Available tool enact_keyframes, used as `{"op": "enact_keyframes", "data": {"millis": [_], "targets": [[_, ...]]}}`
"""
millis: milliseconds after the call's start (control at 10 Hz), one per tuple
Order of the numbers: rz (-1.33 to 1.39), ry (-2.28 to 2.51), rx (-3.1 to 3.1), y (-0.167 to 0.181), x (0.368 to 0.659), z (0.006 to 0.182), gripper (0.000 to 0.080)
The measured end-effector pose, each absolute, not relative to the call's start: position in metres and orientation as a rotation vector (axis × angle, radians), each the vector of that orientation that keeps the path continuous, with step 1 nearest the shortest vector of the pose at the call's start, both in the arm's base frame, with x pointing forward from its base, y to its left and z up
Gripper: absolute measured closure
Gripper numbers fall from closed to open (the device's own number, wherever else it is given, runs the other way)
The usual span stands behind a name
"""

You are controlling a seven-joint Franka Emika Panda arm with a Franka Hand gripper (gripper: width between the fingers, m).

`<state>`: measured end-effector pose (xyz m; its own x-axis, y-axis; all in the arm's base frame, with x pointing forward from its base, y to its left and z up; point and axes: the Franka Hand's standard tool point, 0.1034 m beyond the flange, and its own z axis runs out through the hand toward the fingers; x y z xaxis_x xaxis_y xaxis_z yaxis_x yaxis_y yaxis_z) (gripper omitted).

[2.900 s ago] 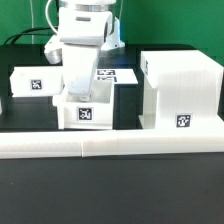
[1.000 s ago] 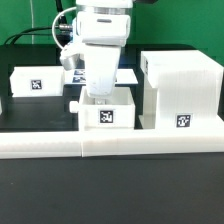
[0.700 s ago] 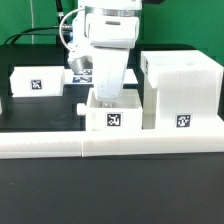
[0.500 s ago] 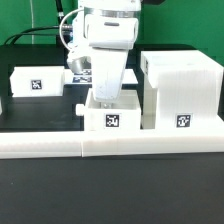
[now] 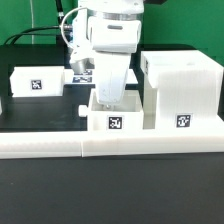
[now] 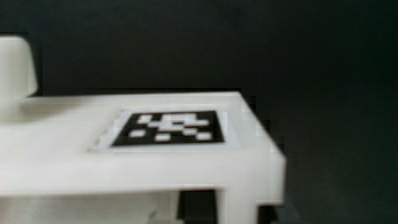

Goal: Assemble drawer

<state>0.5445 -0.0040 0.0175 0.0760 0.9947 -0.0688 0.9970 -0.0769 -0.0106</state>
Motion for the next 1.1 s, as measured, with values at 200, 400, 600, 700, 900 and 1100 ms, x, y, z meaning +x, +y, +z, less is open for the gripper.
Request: {"op": "enact_keyframes", "data": {"millis": [200,400,600,700,900,1100], "targets": [[-0.09,2.107,2.277,-0.004,0.544,0.017,0.0757],[-0.091,2.109,2.276,-0.004,0.544,0.017,0.0757],[-0.1,2.123,2.275,0.002,0.544,0.017,0.0757],[-0.106,2.134,2.272,0.006,0.546,0.017,0.0757],[-0.104,2.127,2.279,0.006,0.548,0.016,0.0757],[-0.107,2.127,2.281,0.005,0.547,0.015,0.0757]]}}
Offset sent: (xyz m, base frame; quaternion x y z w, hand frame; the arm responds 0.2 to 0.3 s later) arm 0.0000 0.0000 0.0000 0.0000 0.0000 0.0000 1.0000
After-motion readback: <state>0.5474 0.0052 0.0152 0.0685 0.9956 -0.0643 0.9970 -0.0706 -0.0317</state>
